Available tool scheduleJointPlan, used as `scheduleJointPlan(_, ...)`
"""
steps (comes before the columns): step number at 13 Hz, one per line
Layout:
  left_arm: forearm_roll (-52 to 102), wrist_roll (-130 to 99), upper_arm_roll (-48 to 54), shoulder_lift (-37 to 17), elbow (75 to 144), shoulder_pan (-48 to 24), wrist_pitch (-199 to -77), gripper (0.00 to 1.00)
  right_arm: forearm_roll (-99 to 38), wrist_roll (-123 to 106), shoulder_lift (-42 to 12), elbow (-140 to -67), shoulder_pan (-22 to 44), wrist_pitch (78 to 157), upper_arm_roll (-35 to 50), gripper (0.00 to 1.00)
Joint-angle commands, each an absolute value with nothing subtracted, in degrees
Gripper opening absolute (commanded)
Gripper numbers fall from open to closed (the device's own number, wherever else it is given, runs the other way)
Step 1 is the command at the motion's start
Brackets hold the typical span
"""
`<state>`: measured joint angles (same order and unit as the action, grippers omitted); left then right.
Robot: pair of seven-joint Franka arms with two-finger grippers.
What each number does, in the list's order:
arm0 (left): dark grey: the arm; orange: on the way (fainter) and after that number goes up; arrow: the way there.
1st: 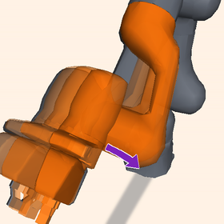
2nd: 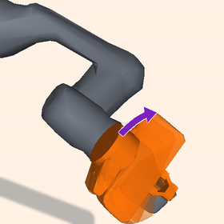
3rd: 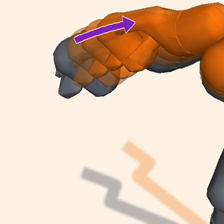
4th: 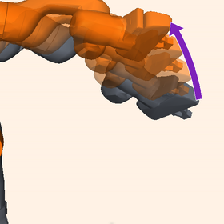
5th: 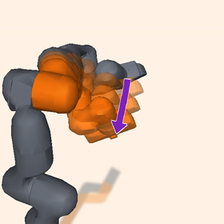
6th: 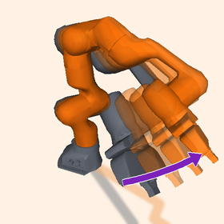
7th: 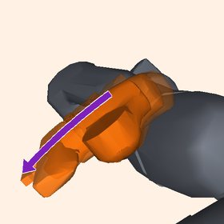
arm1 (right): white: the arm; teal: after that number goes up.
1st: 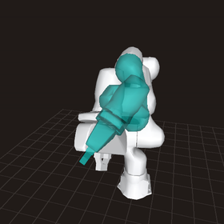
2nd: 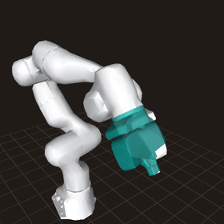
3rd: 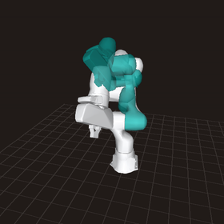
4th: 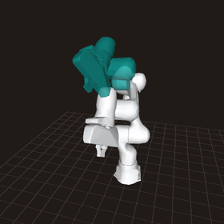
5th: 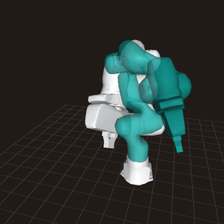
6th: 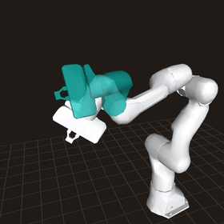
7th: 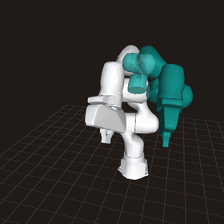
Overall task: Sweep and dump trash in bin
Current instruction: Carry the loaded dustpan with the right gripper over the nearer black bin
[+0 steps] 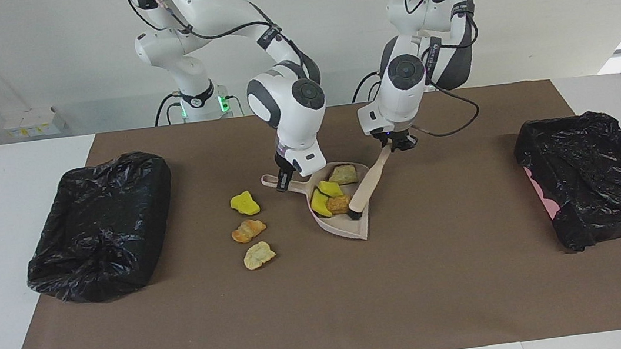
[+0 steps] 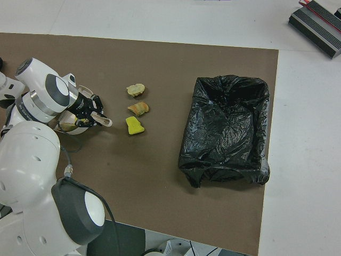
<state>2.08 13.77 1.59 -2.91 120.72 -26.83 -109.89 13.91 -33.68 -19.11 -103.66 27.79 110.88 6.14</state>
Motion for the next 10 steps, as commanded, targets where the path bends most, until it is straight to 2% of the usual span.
scheduleJointPlan(1,2.72,13.71,0.70,-1.41,120.94,-24.54,-109.69,0.00,14.59,-37.16,-18.81,-103.98,26.54,112.77,6.50,0.00)
scheduleJointPlan(3,2.72,12.93,0.70,0.25,119.89,-22.33,-106.45,0.00,14.77,-39.62,-17.93,-103.54,24.88,112.50,6.50,0.00)
scheduleJointPlan(7,2.64,-6.14,0.88,1.14,120.93,-22.76,-106.78,0.00,14.15,-48.93,-15.65,-102.84,19.35,112.41,6.59,0.00)
scheduleJointPlan(9,2.64,-10.33,1.23,3.50,124.17,-23.29,-106.87,0.00,14.06,-54.64,-14.51,-102.13,16.19,112.15,6.50,0.00)
scheduleJointPlan(10,2.64,-14.29,1.23,5.17,126.71,-25.73,-107.31,0.00,14.06,-57.54,-14.07,-101.95,14.34,111.54,6.50,0.00)
